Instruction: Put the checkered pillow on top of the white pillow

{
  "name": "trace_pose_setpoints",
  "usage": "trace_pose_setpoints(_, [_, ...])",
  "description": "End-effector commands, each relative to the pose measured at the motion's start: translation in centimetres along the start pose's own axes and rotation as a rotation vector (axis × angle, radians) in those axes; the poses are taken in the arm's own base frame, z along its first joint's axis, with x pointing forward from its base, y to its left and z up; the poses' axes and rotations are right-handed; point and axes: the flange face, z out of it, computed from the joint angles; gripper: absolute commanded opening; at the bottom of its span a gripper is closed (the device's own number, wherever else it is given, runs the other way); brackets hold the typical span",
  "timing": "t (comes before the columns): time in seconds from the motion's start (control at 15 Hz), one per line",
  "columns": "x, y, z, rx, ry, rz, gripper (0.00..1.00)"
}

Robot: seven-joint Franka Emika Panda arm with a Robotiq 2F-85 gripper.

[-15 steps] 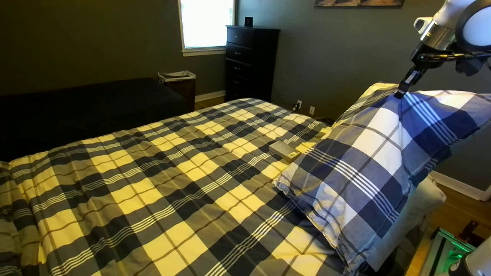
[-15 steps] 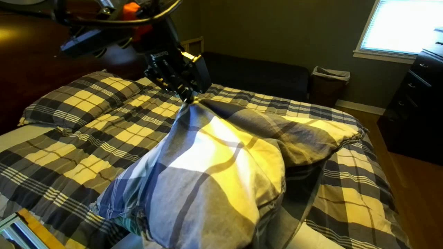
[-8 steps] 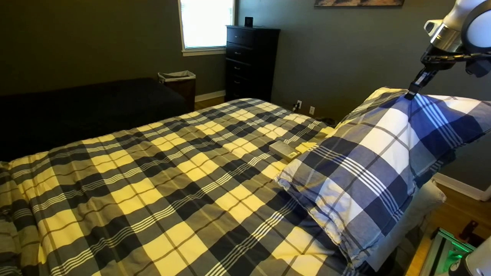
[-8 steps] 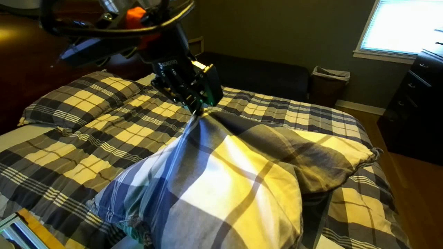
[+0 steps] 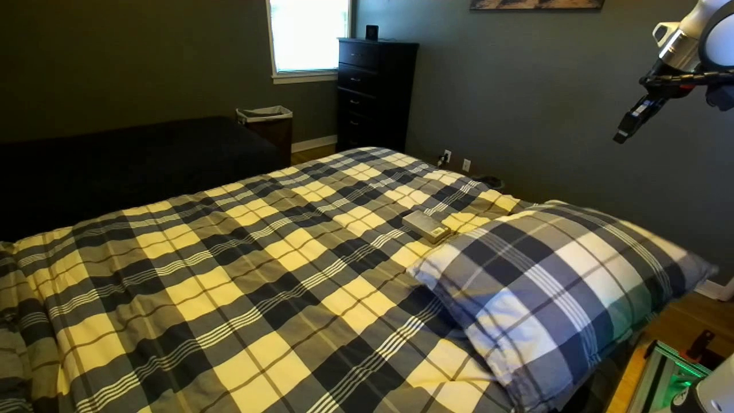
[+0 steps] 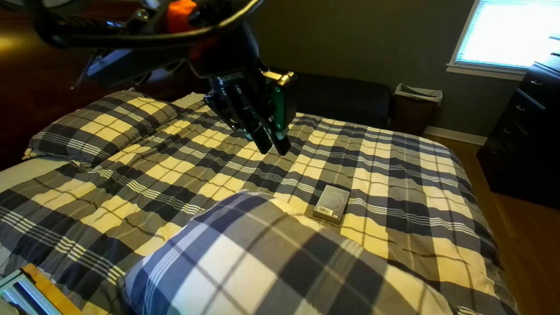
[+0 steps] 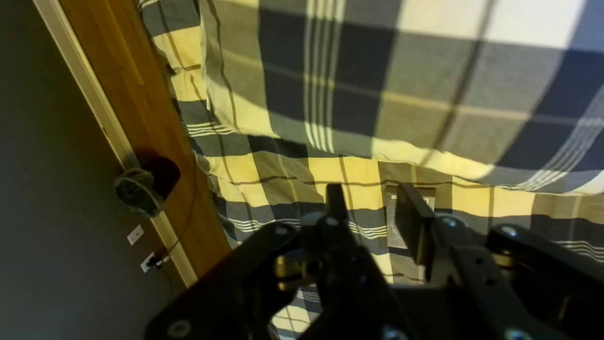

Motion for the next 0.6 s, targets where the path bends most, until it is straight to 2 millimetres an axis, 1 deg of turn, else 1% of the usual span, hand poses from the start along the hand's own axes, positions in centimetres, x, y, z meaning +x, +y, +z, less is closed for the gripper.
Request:
trace_pose_setpoints(0.0, [0.7, 1.1, -0.1, -0.019, 0.027, -0.006, 0.66])
trace_pose_setpoints(0.07, [0.9, 1.1, -0.2, -0.018, 0.033, -0.004, 0.75])
trace_pose_setpoints(0.2, [1.2, 1.0, -0.1, -0.007, 0.041, 0.003, 0.88])
trace_pose_setpoints(0.27, [1.4, 0.9, -0.1, -0.001, 0.043, 0.006, 0.97])
trace_pose_setpoints(0.33, [1.5, 0.6, -0.1, 0.011, 0.043, 0.016, 1.0])
trace_pose_setpoints(0.53, [2.0, -1.1, -0.9, 0.056, 0.026, 0.081, 1.0])
